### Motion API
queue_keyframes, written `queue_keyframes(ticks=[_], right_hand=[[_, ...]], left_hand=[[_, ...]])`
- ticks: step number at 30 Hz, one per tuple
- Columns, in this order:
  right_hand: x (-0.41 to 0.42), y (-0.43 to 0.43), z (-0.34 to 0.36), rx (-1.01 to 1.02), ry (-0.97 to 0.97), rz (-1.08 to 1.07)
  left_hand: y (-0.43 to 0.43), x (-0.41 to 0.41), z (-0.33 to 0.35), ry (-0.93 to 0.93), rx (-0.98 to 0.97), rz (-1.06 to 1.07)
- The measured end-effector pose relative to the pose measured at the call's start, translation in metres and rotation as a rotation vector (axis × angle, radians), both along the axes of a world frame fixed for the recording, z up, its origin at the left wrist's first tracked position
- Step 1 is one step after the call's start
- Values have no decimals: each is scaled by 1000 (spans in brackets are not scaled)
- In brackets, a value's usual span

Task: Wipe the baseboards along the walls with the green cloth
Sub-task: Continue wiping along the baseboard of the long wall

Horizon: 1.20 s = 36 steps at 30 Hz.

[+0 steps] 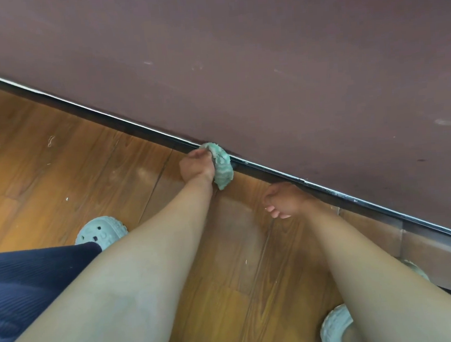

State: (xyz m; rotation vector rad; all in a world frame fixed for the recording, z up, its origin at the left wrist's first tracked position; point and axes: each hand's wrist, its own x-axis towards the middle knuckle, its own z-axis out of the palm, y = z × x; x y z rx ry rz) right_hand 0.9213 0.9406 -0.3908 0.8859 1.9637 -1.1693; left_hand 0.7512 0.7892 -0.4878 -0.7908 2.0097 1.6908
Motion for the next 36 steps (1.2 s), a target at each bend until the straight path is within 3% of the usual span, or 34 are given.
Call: queue_keyframes(ticks=[8, 11, 15, 18, 21, 26, 33, 36], right_hand=[[-8, -1, 15, 5, 9, 14], [-12, -1, 22, -6, 29, 7], [-11, 5, 23, 11, 51, -24], [-6, 10, 22, 3, 34, -52], [0, 9, 22, -4, 15, -65], [2, 3, 23, -7, 31, -52], [12, 12, 23, 40, 39, -59], [14, 15, 22, 150, 114, -32]], left_hand=[[30, 56, 62, -102, 151, -222], [34, 56, 56, -68, 160, -177], [15, 25, 50, -48, 135, 42], [9, 10, 53, -26, 60, 87], [18, 20, 45, -45, 39, 15], [37, 47, 30, -26, 4, -279], [23, 18, 10, 11, -15, -15], [25, 27, 32, 44, -126, -127]])
